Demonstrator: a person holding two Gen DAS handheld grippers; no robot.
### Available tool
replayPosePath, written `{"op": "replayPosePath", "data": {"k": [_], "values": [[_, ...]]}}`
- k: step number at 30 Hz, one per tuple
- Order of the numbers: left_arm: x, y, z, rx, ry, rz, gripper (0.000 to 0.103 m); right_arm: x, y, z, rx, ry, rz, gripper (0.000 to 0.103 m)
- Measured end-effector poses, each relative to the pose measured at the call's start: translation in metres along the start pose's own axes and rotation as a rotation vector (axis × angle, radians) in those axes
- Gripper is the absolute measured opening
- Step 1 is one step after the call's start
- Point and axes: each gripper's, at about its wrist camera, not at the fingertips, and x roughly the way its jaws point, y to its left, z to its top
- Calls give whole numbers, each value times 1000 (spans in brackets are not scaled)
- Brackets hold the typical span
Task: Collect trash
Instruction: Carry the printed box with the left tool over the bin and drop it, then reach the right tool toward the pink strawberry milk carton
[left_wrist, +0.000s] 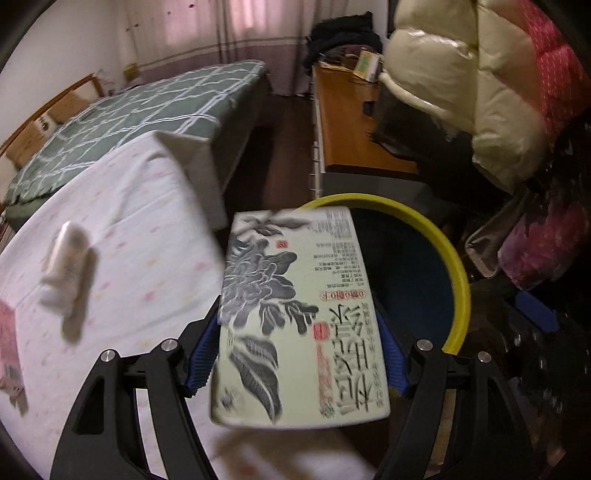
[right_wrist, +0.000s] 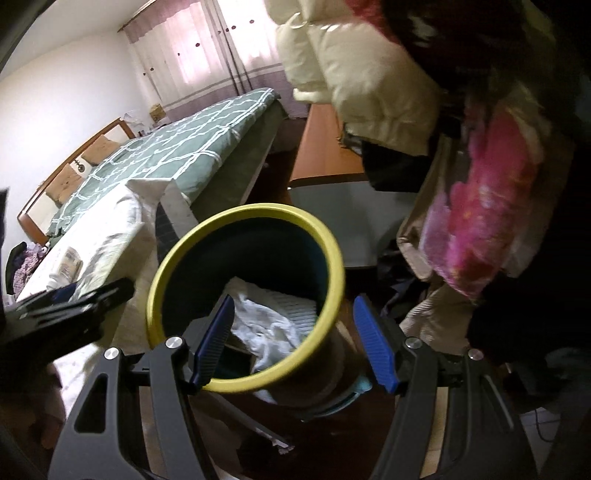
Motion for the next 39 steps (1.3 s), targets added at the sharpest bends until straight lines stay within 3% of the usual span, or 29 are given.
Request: {"op": "replayPosePath", "data": {"k": [5,9,18,27,30,34,39], "values": [[14,-22,17,37,-17,9,72,-3,-10,-1,11,0,-18,64],[3,-13,14,10,-37,-1,75,-5,-8,-1,8,-2,-17,64],[-68,66,-29,-125,-151,50,86,-3,21,-2,-40,3,12,64],[-147,196,-112,-333,-253,264,93,-2,78,-4,-132,5,52,64],[-172,244,-146,-403,-304,368,95,-4,105,-5,-171,-3,70,64],[-187,300,-181,-477,-303,496,96,-7,149,-6,-234,-11,100,64],[-194,368,-224,-588,-271,604,96,-6,227,-14,-339,-11,171,64]]}}
